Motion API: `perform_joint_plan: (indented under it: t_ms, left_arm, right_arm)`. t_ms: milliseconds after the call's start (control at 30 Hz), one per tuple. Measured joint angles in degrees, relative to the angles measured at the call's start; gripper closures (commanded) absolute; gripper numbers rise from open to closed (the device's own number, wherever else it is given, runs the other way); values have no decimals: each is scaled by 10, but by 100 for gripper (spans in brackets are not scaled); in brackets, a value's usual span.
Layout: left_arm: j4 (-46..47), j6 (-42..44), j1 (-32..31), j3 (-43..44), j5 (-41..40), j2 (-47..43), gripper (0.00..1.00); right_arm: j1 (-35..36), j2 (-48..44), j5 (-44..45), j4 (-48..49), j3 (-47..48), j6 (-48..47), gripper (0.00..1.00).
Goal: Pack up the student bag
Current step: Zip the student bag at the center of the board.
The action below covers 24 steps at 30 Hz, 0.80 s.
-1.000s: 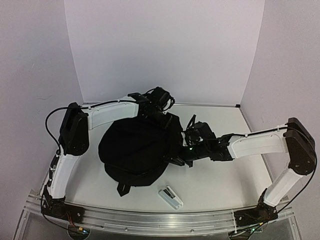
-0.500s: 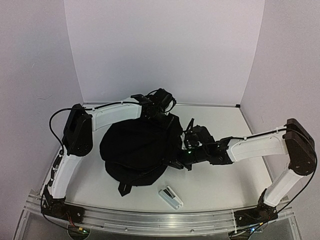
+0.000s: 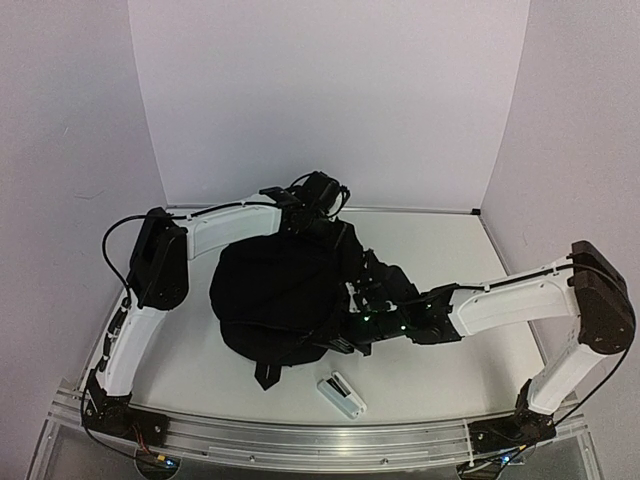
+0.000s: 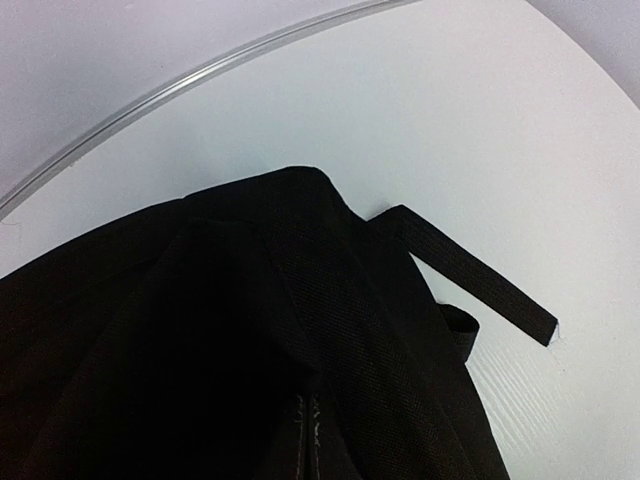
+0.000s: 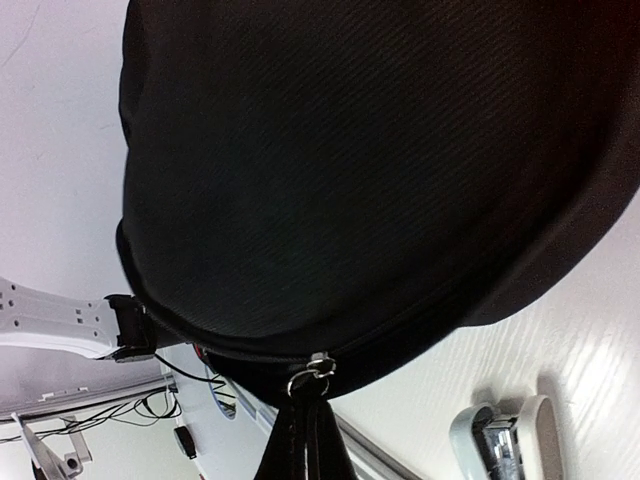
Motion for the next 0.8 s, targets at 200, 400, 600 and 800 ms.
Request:
perform_joint_plan:
  t_ms: [200,400,600,800]
  left_arm:
    - [34,1,13,12,11,8,100]
    - [43,-3,18,43,19,35,100]
    - [68,-16,27,52,43,44,73]
    - [125,-14,46,-61,84,-31,39]
  right_arm:
    - [20,13,14,15,28,17,100]
    - [26,63,36,37,62,33,100]
    - [34,91,51,48,85,40,85]
    - [61,89,40,49,85,34,65]
